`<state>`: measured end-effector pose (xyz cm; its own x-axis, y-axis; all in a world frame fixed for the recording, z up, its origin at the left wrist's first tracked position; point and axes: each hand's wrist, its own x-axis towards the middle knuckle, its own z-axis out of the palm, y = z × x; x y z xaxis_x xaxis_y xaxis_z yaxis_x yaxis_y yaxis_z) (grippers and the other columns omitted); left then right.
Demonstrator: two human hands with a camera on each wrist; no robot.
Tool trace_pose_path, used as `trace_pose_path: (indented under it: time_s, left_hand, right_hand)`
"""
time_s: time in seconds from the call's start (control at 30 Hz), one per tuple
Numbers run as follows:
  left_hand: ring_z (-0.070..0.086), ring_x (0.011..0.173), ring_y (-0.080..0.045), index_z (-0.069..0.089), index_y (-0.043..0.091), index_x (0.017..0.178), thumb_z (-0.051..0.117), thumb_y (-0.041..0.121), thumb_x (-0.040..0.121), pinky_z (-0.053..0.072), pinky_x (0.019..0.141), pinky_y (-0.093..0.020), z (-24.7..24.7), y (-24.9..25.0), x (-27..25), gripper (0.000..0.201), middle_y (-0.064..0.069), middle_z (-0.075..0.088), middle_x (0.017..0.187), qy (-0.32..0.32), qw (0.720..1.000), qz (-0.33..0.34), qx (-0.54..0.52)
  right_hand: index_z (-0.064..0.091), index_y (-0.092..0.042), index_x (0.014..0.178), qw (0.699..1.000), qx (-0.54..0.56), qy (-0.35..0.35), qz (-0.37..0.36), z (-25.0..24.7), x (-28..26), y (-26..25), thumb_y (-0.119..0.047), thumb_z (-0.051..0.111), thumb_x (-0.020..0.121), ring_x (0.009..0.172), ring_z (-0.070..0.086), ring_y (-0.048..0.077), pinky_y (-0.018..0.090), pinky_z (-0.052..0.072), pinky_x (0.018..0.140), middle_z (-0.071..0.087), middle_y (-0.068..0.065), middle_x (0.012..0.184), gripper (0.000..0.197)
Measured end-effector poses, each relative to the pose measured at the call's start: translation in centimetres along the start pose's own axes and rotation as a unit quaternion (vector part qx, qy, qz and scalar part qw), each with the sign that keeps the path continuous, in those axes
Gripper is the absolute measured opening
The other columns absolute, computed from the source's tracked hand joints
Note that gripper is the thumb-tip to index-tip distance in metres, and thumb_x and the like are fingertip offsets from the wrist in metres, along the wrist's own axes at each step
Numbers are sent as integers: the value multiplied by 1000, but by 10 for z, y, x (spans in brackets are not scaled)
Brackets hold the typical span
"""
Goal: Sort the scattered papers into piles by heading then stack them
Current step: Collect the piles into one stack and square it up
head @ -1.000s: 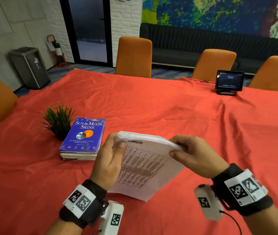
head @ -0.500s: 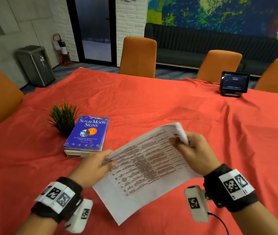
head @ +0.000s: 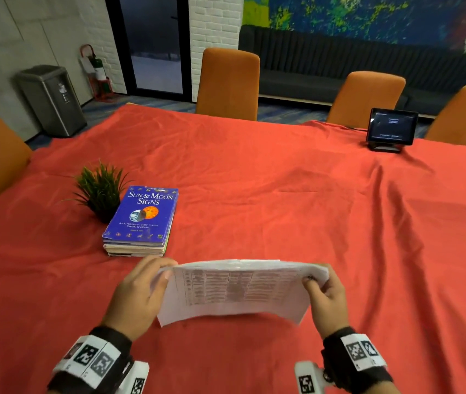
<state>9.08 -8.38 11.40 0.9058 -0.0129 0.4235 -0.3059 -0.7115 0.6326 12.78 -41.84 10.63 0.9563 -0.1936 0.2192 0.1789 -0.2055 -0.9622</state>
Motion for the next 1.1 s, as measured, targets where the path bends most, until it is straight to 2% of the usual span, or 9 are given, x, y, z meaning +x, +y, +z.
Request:
trace_pose_path:
  time_s: [0.13, 0.23, 0.4, 0.57, 0.67, 0.77, 0.87, 0.97, 1.1]
  left_hand:
    - [59, 102, -7, 50, 36, 130, 37, 37, 94, 51, 81, -30, 11, -9, -13, 39, 18, 50, 114, -40, 997, -15, 57]
    - [56, 104, -5, 45, 41, 137, 38, 41, 94, 53, 78, -29, 6, -3, -9, 44, 17, 46, 118, -52, 996, -1, 68]
    - [55, 103, -3, 39, 54, 136, 34, 47, 94, 54, 75, -27, 1, -3, -13, 43, 19, 43, 120, -75, 995, -3, 70]
    - [47, 116, 8, 27, 52, 142, 36, 46, 93, 44, 90, -17, 6, -9, -23, 50, 26, 41, 128, -83, 995, -40, 23]
    - [47, 120, 11, 24, 45, 145, 52, 20, 95, 36, 96, -4, 18, -14, -29, 62, 29, 48, 131, -14, 978, -153, -141]
    - [60, 108, -12, 50, 38, 119, 52, 7, 94, 46, 82, -17, 39, -12, -23, 40, 13, 64, 109, 42, 912, -277, -299]
    - [61, 102, -30, 60, 20, 91, 46, 3, 93, 46, 77, -31, 54, -10, -10, 23, -7, 67, 98, 88, 872, -370, -308]
    - [60, 103, -30, 61, 18, 88, 47, 7, 88, 48, 84, -36, 53, -5, 0, 18, -8, 66, 98, 155, 865, -355, -320]
    - [61, 94, -7, 62, 16, 107, 41, -7, 89, 49, 82, -19, 47, 2, 6, 36, 3, 67, 102, 178, 880, -269, -349]
  right_hand:
    - [60, -14, 77, 999, -6, -14, 32, -1, -7, 14, 25, 49, 77, 66, 51, 2, 14, 42, 62, 59, -12, 68, 40]
    - [54, -3, 81, 999, 11, -19, 32, -6, -1, 11, 25, 52, 77, 61, 48, 3, 13, 40, 57, 56, -9, 67, 28]
    - [53, 0, 83, 999, 19, -34, 34, -8, 1, 10, 22, 55, 79, 62, 47, 6, 13, 39, 57, 55, -1, 71, 22]
    - [59, -1, 80, 998, 19, -42, 37, -9, 3, 16, 20, 55, 80, 64, 50, 5, 13, 40, 59, 59, -7, 67, 21]
    - [62, -3, 77, 998, 21, -36, 52, -7, 2, 18, 20, 54, 80, 67, 50, 6, 14, 41, 61, 59, -8, 67, 25]
    - [61, -3, 73, 997, 31, -18, 63, -3, 4, 20, 20, 53, 79, 66, 49, 5, 14, 41, 61, 57, -8, 66, 26]
    - [60, -2, 72, 998, 31, 0, 63, 4, 5, 16, 15, 54, 78, 66, 49, 8, 15, 41, 60, 56, -1, 68, 19]
    - [59, -4, 70, 998, 38, 21, 39, 5, 9, 4, 17, 52, 77, 64, 47, 5, 14, 40, 58, 55, -5, 66, 23]
    - [57, 5, 74, 999, 41, 16, 15, -5, 13, -1, 22, 51, 77, 63, 47, 4, 13, 39, 58, 54, 0, 67, 18]
